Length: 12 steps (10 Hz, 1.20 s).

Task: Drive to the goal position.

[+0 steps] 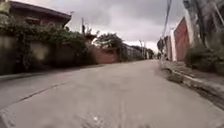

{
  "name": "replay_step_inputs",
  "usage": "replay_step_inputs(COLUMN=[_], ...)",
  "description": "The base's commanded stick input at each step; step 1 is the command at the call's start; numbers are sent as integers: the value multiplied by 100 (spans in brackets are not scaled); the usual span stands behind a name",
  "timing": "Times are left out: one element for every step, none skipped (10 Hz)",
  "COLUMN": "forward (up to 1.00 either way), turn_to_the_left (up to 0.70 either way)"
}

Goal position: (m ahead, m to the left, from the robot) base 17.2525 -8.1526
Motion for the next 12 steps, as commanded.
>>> replay_step_inputs(forward=[100,100,100,100,100,100,100,100,100,100,100,100], turn_to_the_left=[0,0,0,0,0,0,0,-3,-27,-40,-40,-1])
